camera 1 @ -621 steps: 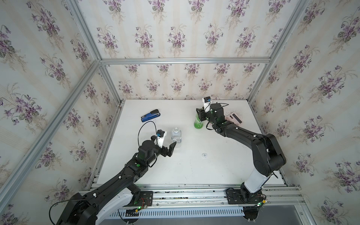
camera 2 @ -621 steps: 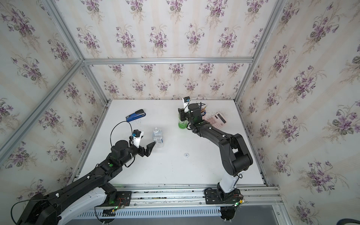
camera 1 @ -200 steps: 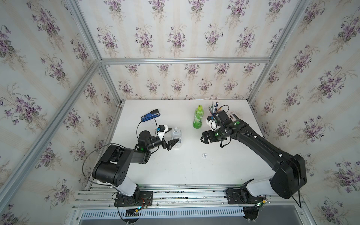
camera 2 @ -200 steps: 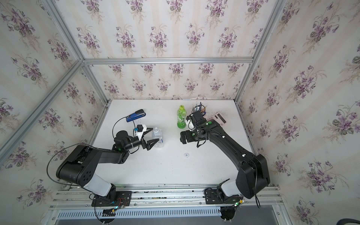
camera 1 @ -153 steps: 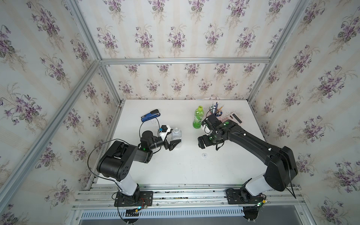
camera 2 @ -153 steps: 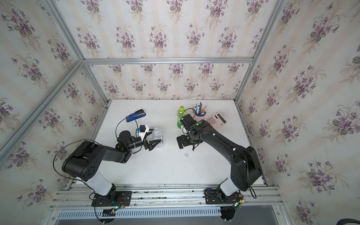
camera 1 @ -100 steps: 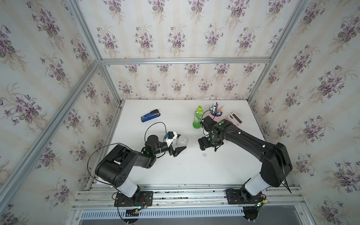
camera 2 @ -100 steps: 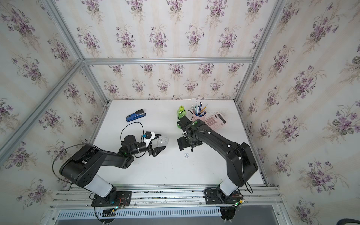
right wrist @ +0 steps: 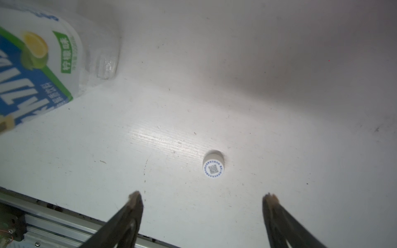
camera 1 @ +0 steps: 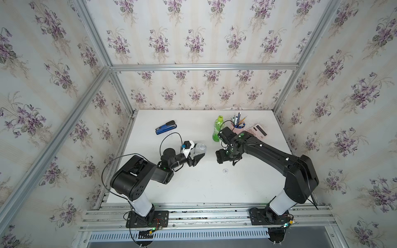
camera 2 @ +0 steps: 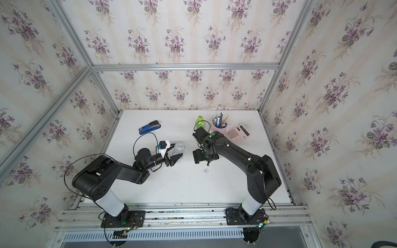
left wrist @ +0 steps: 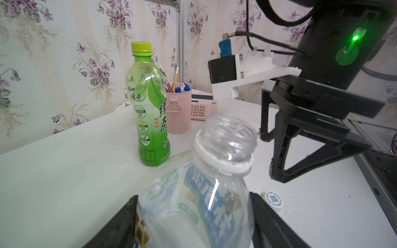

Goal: Screw on the bottle caps
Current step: Pick up the plastic bottle at the center of the board, then screw the bottle cap onto the plastic bottle.

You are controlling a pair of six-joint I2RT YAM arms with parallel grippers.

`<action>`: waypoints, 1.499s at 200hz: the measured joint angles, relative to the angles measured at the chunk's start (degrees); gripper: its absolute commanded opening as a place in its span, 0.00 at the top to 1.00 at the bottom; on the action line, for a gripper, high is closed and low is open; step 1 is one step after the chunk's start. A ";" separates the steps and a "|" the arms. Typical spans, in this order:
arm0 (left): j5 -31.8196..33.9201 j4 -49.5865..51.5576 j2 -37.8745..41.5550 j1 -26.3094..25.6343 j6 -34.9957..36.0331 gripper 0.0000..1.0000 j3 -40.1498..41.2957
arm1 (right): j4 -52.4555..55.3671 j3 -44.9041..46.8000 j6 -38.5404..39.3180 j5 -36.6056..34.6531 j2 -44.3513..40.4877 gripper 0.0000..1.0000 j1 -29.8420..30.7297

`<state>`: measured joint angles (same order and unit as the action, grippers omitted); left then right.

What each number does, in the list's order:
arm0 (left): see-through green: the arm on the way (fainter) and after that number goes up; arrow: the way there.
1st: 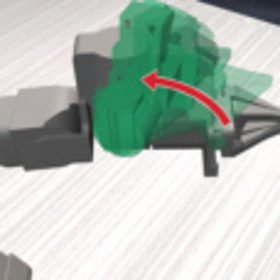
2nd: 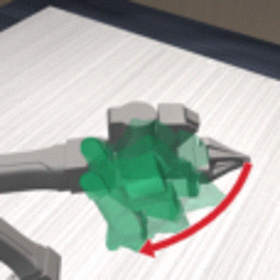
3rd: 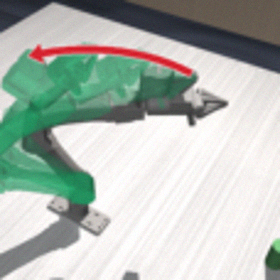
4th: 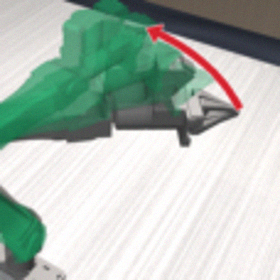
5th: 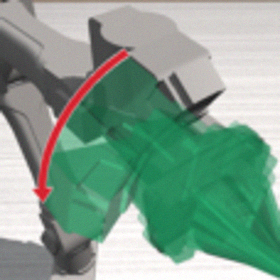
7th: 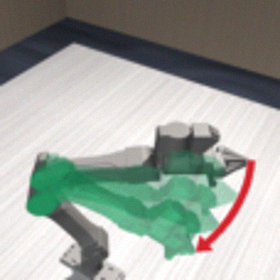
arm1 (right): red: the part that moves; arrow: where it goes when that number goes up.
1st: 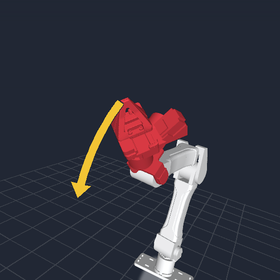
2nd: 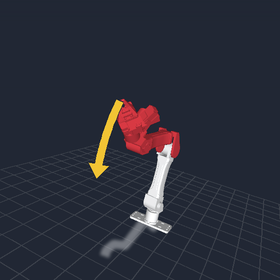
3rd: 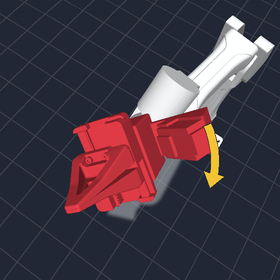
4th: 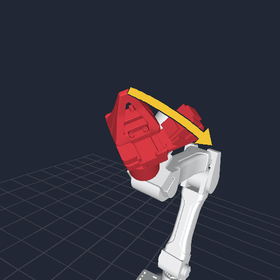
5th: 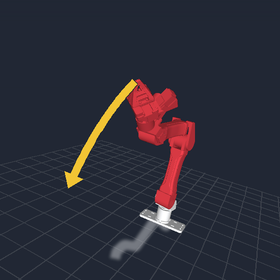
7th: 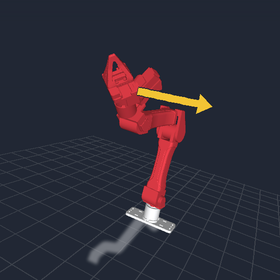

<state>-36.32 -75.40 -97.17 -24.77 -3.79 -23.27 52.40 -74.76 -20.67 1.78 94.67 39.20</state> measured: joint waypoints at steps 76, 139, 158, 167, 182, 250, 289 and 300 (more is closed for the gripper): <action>-0.39 -6.36 -4.57 5.29 -8.17 0.22 -0.94 | -0.09 2.34 -1.84 -1.44 3.65 0.31 0.22; -0.98 -3.39 -4.63 5.99 -10.29 0.20 -2.86 | -0.90 9.22 -2.16 2.99 5.11 0.53 -1.05; -1.01 -2.75 -4.61 6.01 -10.51 0.20 -3.08 | -1.88 10.03 -1.92 4.13 5.16 0.53 -1.40; -1.05 -2.56 -4.61 6.01 -10.51 0.20 -3.19 | -2.23 10.08 -1.84 4.26 5.38 0.53 -1.38; -1.18 -2.36 -4.66 6.01 -10.56 0.20 -3.37 | -3.21 10.19 -1.81 4.37 5.90 0.52 -1.38; -1.60 -2.19 -4.85 6.01 -10.73 0.20 -3.67 | -5.29 10.45 -2.03 3.21 7.72 0.52 -1.38; -1.73 -2.16 -4.87 6.01 -10.86 0.20 -3.74 | -6.21 10.75 -2.08 2.73 8.46 0.56 -1.38; -1.84 -2.14 -4.94 6.01 -10.93 0.20 -3.82 | -6.29 10.75 -2.08 2.54 8.61 0.59 -1.38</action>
<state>-38.15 -77.54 -102.10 -18.76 -14.72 -27.09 46.11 -64.01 -22.74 4.32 103.28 37.82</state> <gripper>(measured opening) 0.805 0.438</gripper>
